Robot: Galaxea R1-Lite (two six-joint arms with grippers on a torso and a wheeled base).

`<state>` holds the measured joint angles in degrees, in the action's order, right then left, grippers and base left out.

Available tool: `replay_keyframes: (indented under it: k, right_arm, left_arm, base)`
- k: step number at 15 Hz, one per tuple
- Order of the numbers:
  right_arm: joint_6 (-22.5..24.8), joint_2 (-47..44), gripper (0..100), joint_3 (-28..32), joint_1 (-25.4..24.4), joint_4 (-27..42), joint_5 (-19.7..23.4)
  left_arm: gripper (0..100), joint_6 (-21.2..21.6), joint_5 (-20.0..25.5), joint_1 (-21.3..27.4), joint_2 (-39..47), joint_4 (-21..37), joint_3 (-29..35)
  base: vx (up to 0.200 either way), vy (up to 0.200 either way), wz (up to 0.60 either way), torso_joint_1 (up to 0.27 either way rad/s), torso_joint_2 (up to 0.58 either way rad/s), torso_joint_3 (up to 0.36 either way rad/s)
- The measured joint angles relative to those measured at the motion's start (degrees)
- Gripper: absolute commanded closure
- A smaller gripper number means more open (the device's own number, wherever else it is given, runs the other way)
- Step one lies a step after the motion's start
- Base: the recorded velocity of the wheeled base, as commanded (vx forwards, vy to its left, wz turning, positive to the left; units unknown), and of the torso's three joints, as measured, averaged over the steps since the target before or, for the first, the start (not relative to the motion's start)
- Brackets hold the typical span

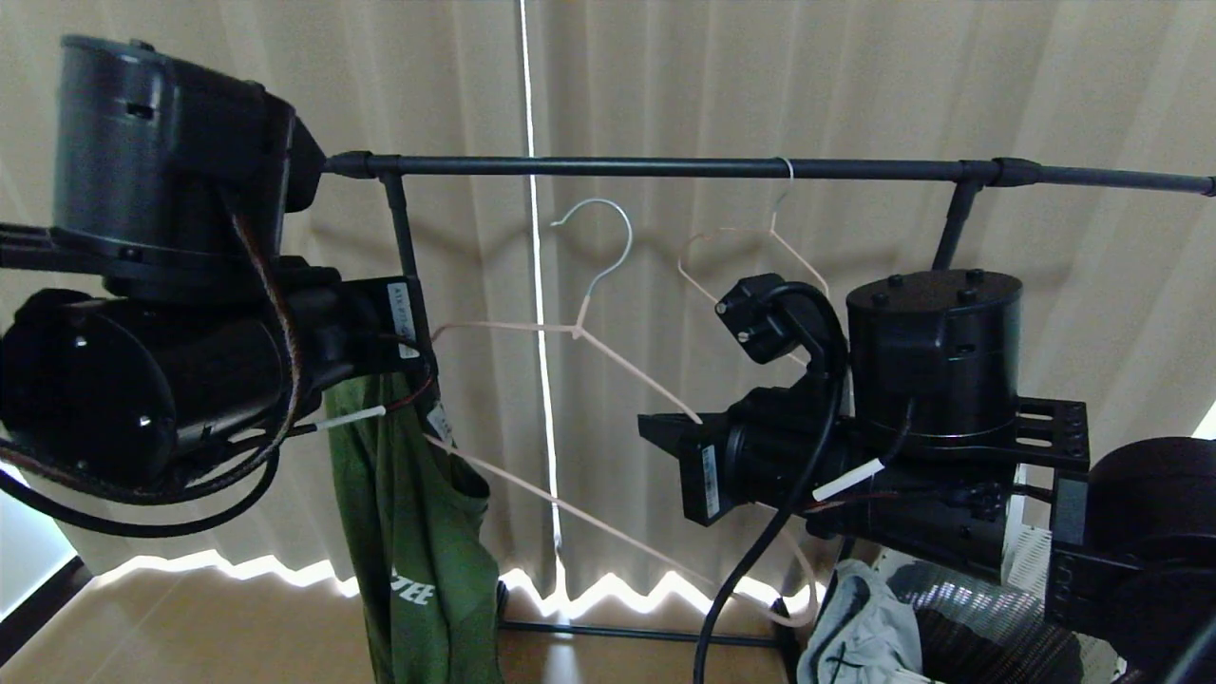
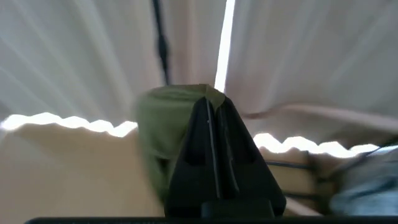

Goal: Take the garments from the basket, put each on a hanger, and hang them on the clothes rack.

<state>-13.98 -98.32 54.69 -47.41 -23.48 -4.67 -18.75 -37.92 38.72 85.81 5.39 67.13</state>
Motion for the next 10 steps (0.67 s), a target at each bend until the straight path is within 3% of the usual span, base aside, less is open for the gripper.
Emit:
replay_keyframes:
  k: [5,7,10]
  right_arm:
    - [-0.4,-0.5,100,0.1,-0.9,-0.1,0.2]
    - [-0.5,-0.8,100,0.7,-2.1,-0.2,0.2]
    - [-0.5,-1.4,100,1.6,-3.6,-0.3,0.4]
  left_arm:
    - [100,-1.2,3.1,4.1,1.4,0.4,2.9]
    - [100,-1.2,11.7,5.4,1.2,-0.6,2.9]
    - [100,0.0,20.1,6.7,0.2,-5.3,0.5]
  base:
    - [0.0,0.0,0.0,0.0,0.0,0.0]
    - [0.0,0.0,0.0,0.0,0.0,0.0]
    - [0.0,0.0,0.0,0.0,0.0,0.0]
